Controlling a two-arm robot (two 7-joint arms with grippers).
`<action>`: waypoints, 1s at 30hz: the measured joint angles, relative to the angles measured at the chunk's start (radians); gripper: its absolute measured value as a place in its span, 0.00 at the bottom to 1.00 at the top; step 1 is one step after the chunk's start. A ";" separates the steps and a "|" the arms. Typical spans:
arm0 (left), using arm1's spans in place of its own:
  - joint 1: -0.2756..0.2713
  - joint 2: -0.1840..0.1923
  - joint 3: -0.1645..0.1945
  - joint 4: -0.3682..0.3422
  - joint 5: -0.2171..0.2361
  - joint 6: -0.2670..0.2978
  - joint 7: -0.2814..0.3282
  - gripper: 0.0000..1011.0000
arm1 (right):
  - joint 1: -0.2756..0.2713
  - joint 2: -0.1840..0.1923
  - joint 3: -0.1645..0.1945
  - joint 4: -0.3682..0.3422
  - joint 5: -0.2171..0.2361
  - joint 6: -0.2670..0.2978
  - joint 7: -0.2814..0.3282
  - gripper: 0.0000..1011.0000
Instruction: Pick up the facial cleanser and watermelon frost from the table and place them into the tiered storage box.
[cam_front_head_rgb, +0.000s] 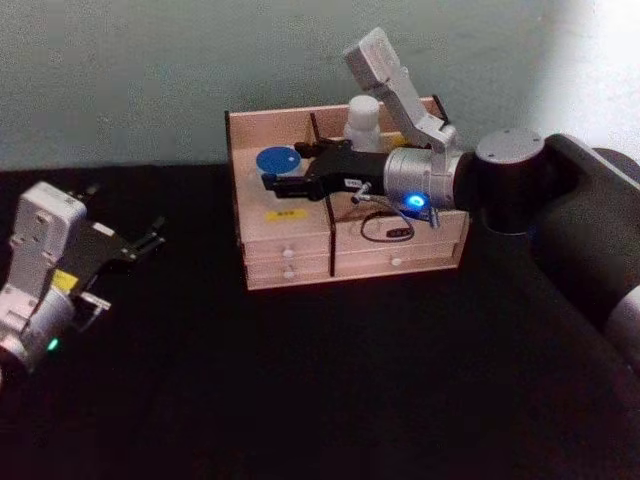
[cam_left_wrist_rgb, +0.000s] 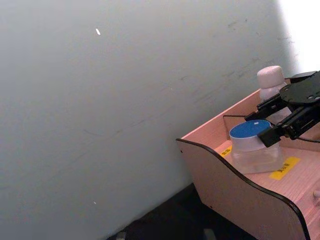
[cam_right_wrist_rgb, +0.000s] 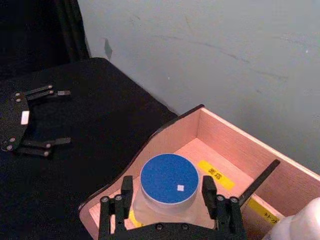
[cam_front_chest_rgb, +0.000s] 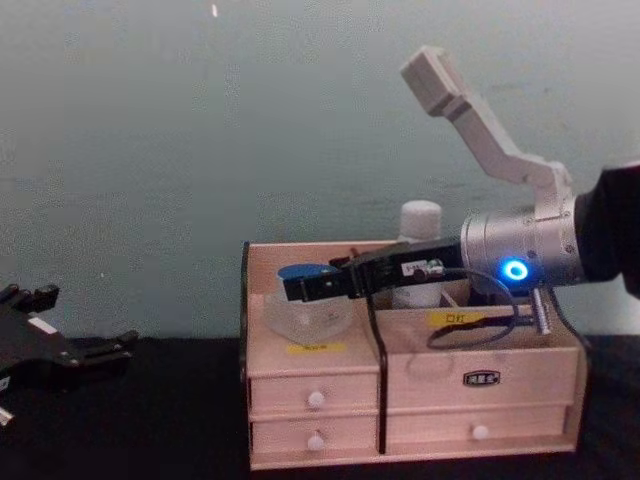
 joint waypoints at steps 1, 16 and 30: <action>0.000 0.000 0.000 0.000 0.000 0.000 0.000 0.99 | 0.000 0.000 0.000 0.000 0.000 0.000 0.000 0.87; 0.000 0.000 0.000 0.000 0.000 0.000 0.000 0.99 | -0.001 0.000 0.000 0.000 0.000 0.000 0.000 0.99; 0.000 0.000 0.000 0.000 0.000 0.000 0.000 0.99 | -0.141 0.127 0.058 -0.306 0.043 0.008 -0.012 0.99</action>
